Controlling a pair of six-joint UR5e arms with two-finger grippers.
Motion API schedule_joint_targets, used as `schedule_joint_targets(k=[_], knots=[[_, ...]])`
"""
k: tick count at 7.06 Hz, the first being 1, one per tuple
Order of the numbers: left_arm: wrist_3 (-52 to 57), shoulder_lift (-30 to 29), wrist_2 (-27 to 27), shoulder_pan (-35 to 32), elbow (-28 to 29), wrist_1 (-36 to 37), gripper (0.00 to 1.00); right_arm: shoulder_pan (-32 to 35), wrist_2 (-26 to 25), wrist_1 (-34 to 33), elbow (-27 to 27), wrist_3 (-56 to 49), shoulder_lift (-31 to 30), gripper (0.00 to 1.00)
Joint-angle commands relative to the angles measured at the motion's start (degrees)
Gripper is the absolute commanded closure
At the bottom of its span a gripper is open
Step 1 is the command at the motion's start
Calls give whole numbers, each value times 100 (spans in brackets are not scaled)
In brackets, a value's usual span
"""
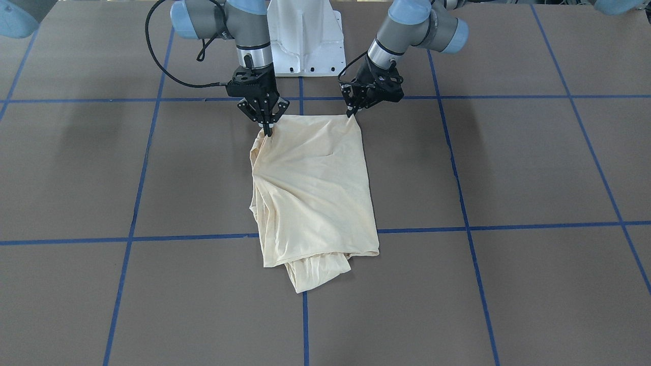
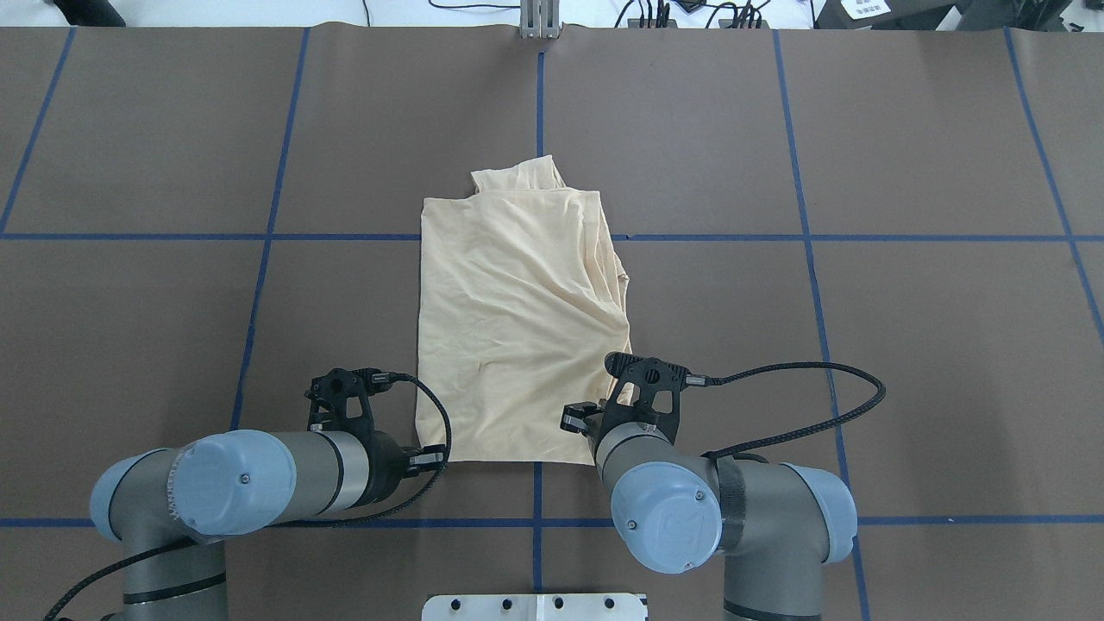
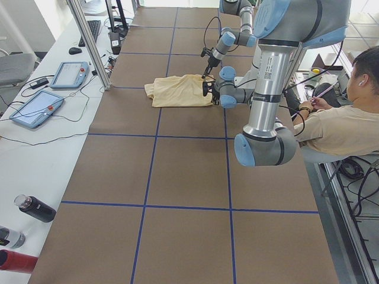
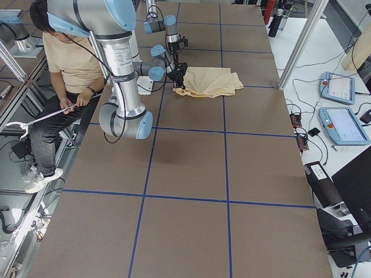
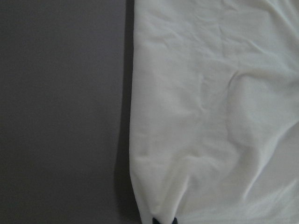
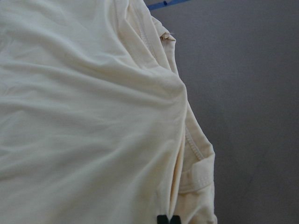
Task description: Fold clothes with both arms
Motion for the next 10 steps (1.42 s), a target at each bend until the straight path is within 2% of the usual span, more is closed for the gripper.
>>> schedule_joint_targets(k=[1,2,3,5,7,10], knots=[[0,-10,-3,4,1,9,100,6,-3,0,28,-57,-12,100],[0,-18,-3,4,1,0,100,32,-3,0,20,-101,-65,52],[0,-18,-3,4,1,9,100,76,-3,0,-7,-389,-57,30],[0,-27,-3,4,1,0,100,103,-3,0,-42,-480,-56,30],[0,-27,-3,-5,10,9,100,68,-3,0,-68,-462,-56,34],[0,-36,-3,-5,1,9,100,67,-3,9,-148,-401,-39,60]])
